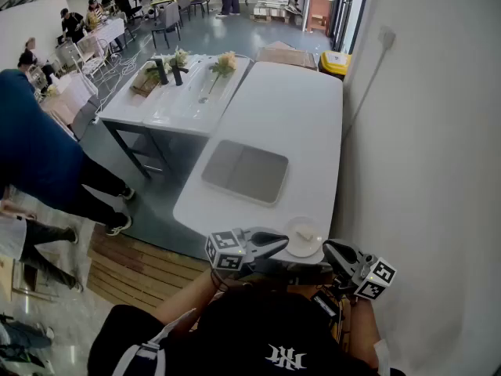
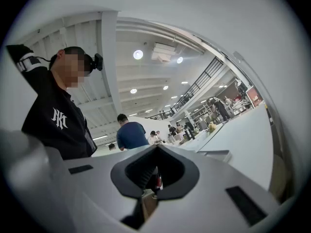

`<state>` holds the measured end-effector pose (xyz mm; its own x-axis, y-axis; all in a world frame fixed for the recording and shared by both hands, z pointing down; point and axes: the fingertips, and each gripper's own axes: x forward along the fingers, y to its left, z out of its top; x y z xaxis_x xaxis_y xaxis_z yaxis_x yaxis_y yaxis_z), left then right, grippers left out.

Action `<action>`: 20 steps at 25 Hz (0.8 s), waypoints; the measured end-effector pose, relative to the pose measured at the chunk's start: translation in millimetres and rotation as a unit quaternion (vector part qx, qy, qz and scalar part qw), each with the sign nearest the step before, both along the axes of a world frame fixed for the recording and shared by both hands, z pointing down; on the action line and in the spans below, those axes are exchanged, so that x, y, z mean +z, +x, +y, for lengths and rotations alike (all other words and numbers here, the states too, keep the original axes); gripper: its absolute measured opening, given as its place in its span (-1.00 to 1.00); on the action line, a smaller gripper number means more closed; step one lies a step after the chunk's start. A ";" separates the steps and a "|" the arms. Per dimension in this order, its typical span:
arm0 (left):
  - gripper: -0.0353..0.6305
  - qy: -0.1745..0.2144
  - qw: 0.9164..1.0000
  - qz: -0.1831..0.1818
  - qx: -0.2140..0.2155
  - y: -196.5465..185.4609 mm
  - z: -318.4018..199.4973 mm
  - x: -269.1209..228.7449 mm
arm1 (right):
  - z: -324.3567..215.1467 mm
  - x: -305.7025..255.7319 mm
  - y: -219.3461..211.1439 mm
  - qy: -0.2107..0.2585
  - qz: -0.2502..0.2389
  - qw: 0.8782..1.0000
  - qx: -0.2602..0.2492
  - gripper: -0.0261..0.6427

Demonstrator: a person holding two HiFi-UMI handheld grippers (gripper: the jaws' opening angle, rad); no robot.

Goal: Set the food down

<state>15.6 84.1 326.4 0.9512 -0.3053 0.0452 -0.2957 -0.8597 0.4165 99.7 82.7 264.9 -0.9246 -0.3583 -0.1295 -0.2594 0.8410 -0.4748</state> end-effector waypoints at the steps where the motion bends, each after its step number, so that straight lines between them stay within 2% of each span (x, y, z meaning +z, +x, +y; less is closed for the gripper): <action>1: -0.88 0.006 1.000 -0.002 0.002 2.0 -4.3 -1.6 | -4.4 3.8 -1.8 0.002 0.007 1.000 0.006 -0.91; 5: -0.88 0.013 1.000 0.000 0.012 7.0 -10.0 4.7 | -10.7 18.6 -9.6 0.010 0.034 0.999 0.020 -0.91; 10: -0.88 -0.013 0.999 -0.008 0.029 0.3 -5.9 33.7 | -14.5 41.4 -6.4 0.002 0.048 0.997 0.053 -0.91; 13: -0.87 -0.024 1.000 -0.012 0.014 -14.8 -25.7 42.1 | -40.0 42.3 -4.3 0.006 0.052 0.996 0.074 -0.91; 15: -0.87 -0.045 0.999 -0.009 0.006 -19.8 -35.9 51.3 | -50.2 43.2 4.4 -0.001 0.055 0.994 0.093 -0.90; 17: -0.86 -0.077 0.997 -0.002 0.000 -20.4 -38.4 63.8 | -51.1 55.8 23.1 -0.031 0.065 0.989 0.128 -0.90; 18: -0.80 -0.094 0.996 0.001 -0.003 -20.8 -38.9 70.8 | -51.1 62.4 31.8 -0.049 0.070 0.985 0.147 -0.81; 19: -0.64 -0.109 0.994 0.003 -0.007 -21.5 -39.8 77.7 | -51.6 67.4 38.7 -0.064 0.076 0.982 0.163 -0.50; 20: -0.43 -0.123 0.992 0.003 -0.009 -22.1 -41.0 84.4 | -52.0 72.6 45.2 -0.079 0.080 0.978 0.176 -0.39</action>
<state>-6.4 43.0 410.8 0.9464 -0.3019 0.1147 -0.3063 -0.7266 0.6151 144.9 30.7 337.5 -0.7447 -0.6614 0.0894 -0.6005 0.6055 -0.5222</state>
